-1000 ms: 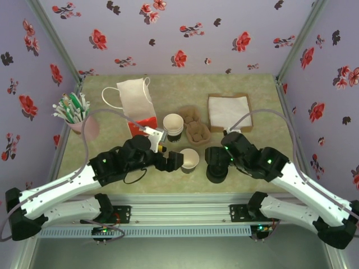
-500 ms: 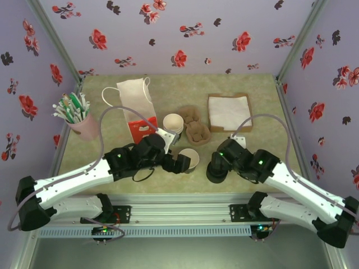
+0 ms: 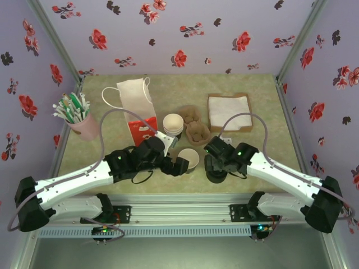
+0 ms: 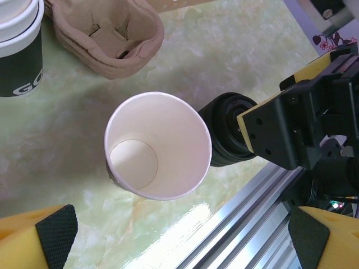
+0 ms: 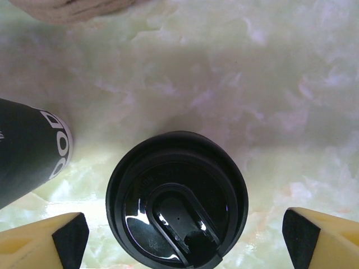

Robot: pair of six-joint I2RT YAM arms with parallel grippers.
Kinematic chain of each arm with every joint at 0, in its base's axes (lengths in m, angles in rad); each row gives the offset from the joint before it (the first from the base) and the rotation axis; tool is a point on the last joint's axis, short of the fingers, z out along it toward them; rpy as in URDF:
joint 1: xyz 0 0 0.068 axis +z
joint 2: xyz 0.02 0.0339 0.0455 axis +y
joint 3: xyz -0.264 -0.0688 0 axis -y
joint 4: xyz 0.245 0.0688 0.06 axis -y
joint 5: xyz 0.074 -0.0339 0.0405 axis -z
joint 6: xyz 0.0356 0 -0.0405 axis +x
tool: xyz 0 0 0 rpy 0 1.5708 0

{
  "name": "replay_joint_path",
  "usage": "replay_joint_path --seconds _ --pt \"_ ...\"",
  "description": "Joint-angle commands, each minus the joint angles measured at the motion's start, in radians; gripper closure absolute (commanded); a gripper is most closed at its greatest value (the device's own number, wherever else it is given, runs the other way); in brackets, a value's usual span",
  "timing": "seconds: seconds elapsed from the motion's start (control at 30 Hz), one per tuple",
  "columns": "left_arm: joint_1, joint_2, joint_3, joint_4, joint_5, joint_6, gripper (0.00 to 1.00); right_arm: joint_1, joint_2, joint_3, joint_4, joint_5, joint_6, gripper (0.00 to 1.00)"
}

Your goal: Pack the takeout coffee

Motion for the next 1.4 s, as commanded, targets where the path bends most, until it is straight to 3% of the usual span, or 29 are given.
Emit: replay_joint_path --seconds 0.0,0.57,1.37 --pt "-0.009 -0.026 -0.017 0.009 -0.02 -0.002 0.01 0.005 0.024 0.0 -0.02 -0.009 -0.014 0.09" --pt "-0.009 -0.057 -0.038 0.018 -0.021 -0.007 0.01 -0.053 0.077 -0.019 0.004 -0.121 -0.039 0.12" --pt "-0.009 -0.064 -0.048 0.024 -0.025 -0.006 0.01 -0.07 0.128 -0.004 -0.006 -0.124 -0.067 0.21"
